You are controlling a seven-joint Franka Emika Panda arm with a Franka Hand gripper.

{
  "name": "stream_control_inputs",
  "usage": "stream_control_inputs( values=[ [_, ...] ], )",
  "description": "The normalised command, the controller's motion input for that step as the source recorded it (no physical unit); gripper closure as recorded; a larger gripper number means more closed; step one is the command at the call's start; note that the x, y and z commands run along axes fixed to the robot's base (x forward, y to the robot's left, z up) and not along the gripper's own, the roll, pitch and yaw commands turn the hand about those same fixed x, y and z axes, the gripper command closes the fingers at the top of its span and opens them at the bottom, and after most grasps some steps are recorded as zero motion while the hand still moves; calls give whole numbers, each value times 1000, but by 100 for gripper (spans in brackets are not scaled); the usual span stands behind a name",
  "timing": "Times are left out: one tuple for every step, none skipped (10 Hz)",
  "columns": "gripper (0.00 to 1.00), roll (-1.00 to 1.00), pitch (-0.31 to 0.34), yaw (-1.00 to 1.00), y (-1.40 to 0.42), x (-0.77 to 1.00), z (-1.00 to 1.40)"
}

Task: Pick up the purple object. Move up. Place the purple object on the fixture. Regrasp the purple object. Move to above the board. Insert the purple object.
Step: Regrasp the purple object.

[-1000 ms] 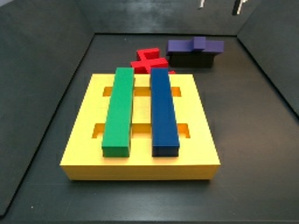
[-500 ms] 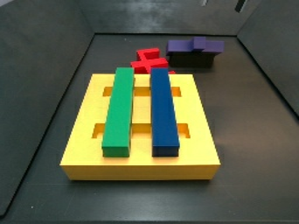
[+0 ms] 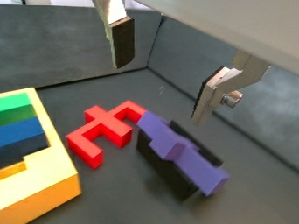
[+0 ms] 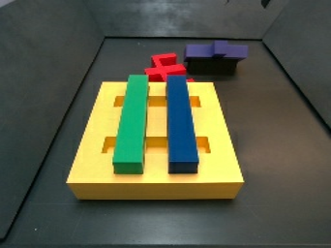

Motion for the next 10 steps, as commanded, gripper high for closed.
stream_control_inputs(
  values=[
    [0, 1000, 111, 129, -74, 57, 0],
    [0, 1000, 71, 174, 0, 0, 0],
    [0, 1000, 0, 229, 6, 0, -177],
    [0, 917, 0, 240, 49, 0, -166],
    [0, 849, 0, 243, 0, 0, -91],
    [0, 871, 0, 240, 0, 0, -80],
    [0, 34, 0, 0, 0, 0, 0],
    [0, 140, 89, 0, -60, 100, -86],
    [0, 580, 163, -211, 0, 20, -631],
    [0, 651, 280, -477, 160, 91, -377]
  ],
)
